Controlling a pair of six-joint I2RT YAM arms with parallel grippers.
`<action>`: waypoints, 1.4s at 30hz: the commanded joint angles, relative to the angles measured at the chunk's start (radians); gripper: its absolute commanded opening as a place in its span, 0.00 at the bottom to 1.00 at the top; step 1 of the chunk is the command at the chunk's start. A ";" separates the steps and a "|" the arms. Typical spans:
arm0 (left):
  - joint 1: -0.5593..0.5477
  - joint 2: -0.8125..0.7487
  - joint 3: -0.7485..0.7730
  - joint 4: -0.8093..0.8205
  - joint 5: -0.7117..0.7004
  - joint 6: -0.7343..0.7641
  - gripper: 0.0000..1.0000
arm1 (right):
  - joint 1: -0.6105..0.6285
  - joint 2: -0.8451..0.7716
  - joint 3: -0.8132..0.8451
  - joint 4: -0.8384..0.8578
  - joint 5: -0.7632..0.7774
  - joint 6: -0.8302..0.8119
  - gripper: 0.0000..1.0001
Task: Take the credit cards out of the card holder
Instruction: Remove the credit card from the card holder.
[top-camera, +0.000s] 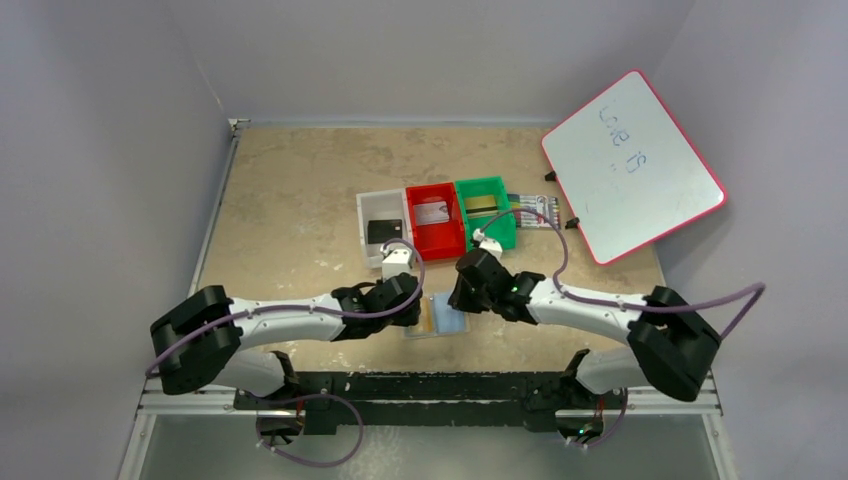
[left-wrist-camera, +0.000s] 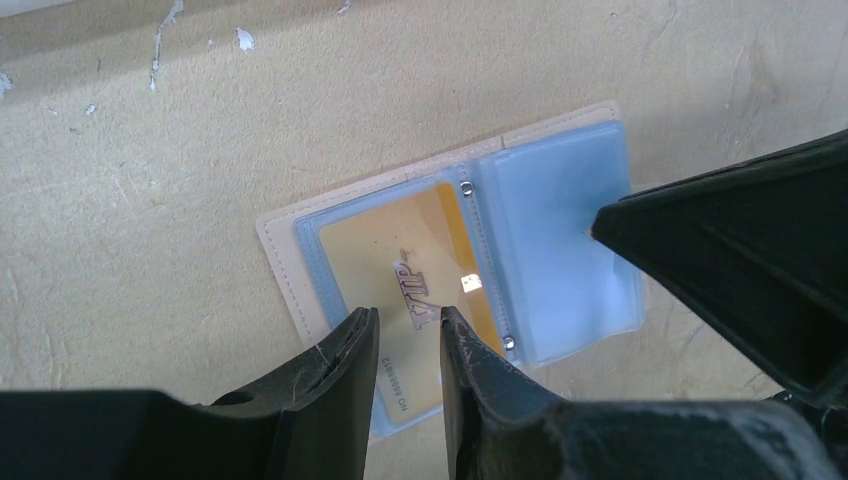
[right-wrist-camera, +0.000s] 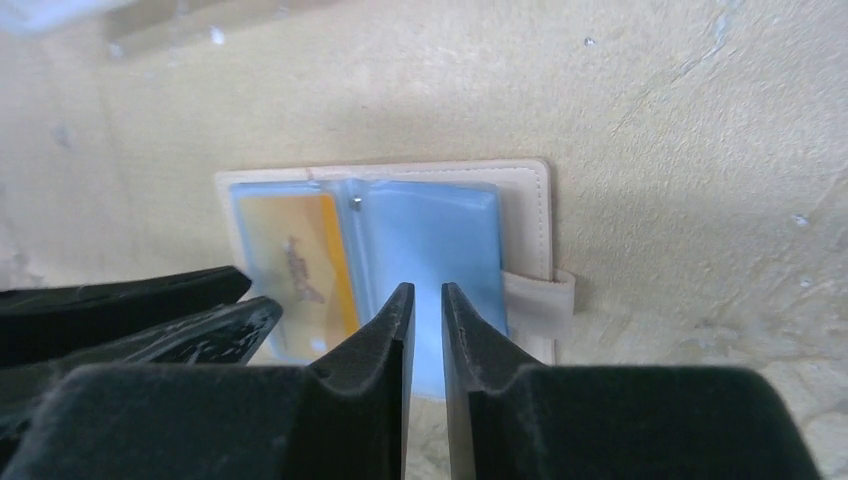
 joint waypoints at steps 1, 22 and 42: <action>-0.004 -0.055 0.021 0.001 -0.022 -0.002 0.29 | 0.001 -0.140 0.018 -0.006 0.021 -0.062 0.20; -0.005 -0.090 0.011 -0.031 -0.025 -0.013 0.34 | 0.004 0.198 0.149 -0.102 0.148 -0.081 0.23; -0.004 -0.438 -0.105 -0.133 -0.322 -0.155 0.49 | 0.015 -0.193 -0.014 0.283 0.074 -0.082 0.78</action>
